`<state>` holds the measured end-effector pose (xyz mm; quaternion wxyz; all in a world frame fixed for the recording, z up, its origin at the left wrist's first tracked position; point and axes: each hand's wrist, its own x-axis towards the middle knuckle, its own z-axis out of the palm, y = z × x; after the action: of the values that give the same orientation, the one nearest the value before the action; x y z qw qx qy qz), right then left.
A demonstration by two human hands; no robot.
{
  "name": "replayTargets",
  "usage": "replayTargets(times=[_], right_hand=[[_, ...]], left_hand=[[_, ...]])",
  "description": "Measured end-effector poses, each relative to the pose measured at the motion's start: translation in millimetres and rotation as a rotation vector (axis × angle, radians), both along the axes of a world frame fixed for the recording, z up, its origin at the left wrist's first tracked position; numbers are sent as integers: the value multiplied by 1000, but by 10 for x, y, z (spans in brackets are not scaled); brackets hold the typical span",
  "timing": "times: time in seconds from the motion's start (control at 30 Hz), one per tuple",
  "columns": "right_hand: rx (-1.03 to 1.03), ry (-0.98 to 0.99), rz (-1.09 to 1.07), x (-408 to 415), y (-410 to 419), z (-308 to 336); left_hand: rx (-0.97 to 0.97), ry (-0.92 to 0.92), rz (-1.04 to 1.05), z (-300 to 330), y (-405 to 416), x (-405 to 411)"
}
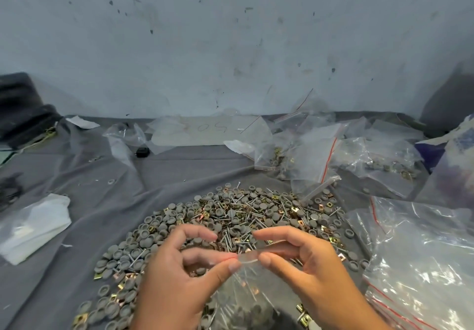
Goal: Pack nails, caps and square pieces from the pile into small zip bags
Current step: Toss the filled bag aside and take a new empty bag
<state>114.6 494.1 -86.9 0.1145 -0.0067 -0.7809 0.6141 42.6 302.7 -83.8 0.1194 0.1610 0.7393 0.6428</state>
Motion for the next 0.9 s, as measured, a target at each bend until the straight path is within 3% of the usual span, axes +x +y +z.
replayTargets(times=[0.17, 0.33, 0.53, 0.63, 0.77, 0.9], right_hand=[[186, 101, -23, 15, -62, 28], [302, 126, -76, -10, 12, 25], [264, 133, -205, -571, 262, 331], [214, 175, -426, -1045, 572, 580], [98, 43, -697, -1164, 1125, 752], [551, -297, -585, -368, 1428, 575]], left_hand=[[-67, 30, -46, -2, -8, 28], [-15, -29, -90, 15, 6, 4], [26, 3, 127, 34, -27, -76], [-25, 31, 145, 47, -29, -65], [-101, 88, 159, 27, -18, -51], [-213, 227, 184, -38, -18, -43]])
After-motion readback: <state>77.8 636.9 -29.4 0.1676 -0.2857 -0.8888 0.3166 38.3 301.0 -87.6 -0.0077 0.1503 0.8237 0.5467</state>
